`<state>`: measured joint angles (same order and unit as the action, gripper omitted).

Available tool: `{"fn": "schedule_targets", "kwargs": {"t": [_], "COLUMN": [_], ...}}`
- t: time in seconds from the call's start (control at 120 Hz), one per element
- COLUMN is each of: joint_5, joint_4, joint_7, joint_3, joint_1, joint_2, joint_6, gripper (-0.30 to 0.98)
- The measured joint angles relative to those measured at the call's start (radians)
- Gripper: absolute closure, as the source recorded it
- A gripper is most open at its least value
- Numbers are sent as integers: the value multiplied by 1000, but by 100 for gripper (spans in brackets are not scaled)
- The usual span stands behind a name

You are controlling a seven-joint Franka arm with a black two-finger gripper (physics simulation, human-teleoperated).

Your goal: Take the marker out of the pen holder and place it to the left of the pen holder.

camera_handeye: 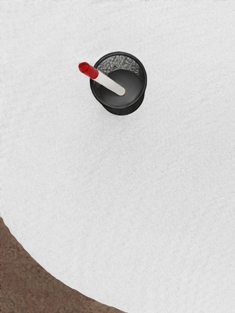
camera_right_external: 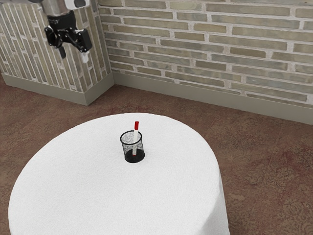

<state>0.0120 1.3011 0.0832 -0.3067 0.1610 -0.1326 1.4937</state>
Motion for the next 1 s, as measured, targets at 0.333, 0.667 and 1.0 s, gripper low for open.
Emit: {"fn": "schedule_targets", "kwargs": {"t": [0.333,0.667,1.0], "joint_5": [2,51,56], "joint_4": [-111,-68,-11], "joint_7": [-10,-16,2], "joint_3": [88,127,127], "joint_1": [0,21,19], "joint_2": [-251,-449,-492], "joint_6": [57,216,272], "gripper": [2,2,2]}}
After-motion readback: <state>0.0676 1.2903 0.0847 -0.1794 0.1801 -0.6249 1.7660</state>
